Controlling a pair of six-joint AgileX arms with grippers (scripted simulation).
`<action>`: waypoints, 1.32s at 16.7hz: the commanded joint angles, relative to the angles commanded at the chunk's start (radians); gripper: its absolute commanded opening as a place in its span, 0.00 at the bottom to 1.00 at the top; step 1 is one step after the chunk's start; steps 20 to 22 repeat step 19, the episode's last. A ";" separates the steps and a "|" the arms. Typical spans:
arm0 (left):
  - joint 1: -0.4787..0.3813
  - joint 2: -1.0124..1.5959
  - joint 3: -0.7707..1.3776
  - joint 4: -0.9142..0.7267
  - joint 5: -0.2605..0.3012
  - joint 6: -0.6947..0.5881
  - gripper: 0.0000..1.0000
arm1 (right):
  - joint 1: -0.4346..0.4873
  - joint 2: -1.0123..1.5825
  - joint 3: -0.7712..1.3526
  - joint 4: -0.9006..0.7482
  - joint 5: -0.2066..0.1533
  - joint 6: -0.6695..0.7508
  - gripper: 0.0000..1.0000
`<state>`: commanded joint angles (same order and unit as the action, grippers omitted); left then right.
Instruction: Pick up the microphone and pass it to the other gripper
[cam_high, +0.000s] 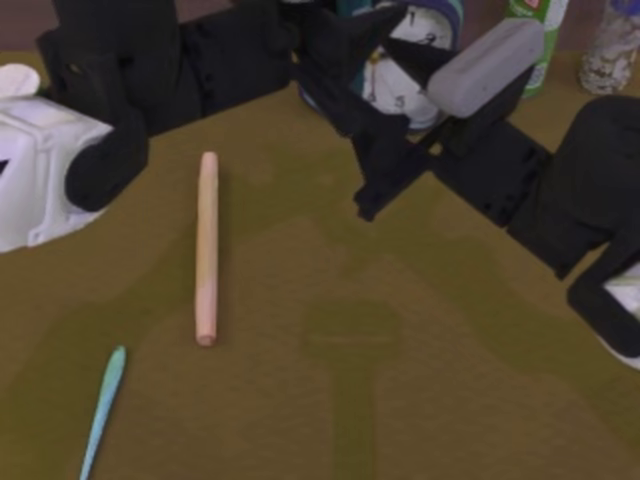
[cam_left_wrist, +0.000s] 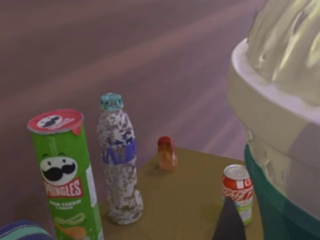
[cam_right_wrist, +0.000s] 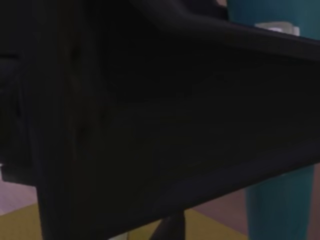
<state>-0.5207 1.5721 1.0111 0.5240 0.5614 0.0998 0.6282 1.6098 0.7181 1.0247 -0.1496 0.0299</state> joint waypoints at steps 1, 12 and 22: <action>0.000 0.000 0.000 0.000 0.000 0.000 0.00 | 0.000 0.000 0.000 0.000 0.000 0.000 1.00; 0.027 -0.018 -0.009 -0.004 0.022 0.004 0.00 | -0.009 -0.036 -0.045 0.001 -0.005 -0.003 1.00; 0.161 -0.083 -0.069 -0.012 0.136 0.009 0.00 | -0.037 -0.244 -0.269 0.017 -0.044 0.003 1.00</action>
